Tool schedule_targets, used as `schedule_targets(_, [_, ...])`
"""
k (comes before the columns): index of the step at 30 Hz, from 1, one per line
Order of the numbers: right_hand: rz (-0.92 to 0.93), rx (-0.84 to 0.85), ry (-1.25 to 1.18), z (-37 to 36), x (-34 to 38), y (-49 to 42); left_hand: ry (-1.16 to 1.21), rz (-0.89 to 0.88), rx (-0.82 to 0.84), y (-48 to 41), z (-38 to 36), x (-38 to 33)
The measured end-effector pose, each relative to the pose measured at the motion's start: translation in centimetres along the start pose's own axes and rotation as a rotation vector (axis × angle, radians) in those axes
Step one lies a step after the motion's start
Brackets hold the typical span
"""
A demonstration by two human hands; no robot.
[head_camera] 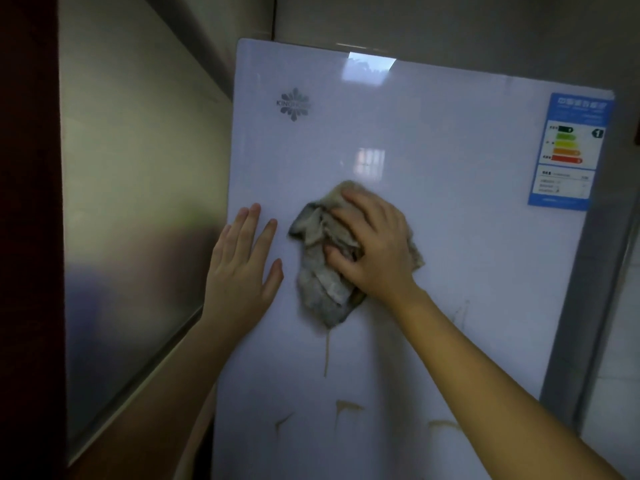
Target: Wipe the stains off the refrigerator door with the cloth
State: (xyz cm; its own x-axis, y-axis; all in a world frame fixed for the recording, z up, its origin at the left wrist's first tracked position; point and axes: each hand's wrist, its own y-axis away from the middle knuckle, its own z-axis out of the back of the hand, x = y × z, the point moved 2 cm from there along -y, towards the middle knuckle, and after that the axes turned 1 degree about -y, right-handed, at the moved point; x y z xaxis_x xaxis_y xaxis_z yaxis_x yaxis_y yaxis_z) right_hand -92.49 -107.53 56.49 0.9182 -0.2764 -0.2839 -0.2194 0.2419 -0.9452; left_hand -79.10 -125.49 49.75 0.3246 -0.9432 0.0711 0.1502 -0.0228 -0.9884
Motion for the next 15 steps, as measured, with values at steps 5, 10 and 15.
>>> schedule_targets(5, [-0.067, -0.078, 0.015, 1.3, -2.1, 0.8, 0.004, 0.006, -0.004, 0.0, 0.1, -0.1])
schedule_targets(10, [-0.4, -0.254, -0.042, 2.3, -1.7, 1.3, 0.01, 0.025, 0.015, -0.1, 0.2, -0.3])
schedule_targets(15, [-0.295, -0.146, -0.023, 2.0, -1.5, 2.6, 0.012, 0.027, 0.027, -0.1, 0.4, -0.3])
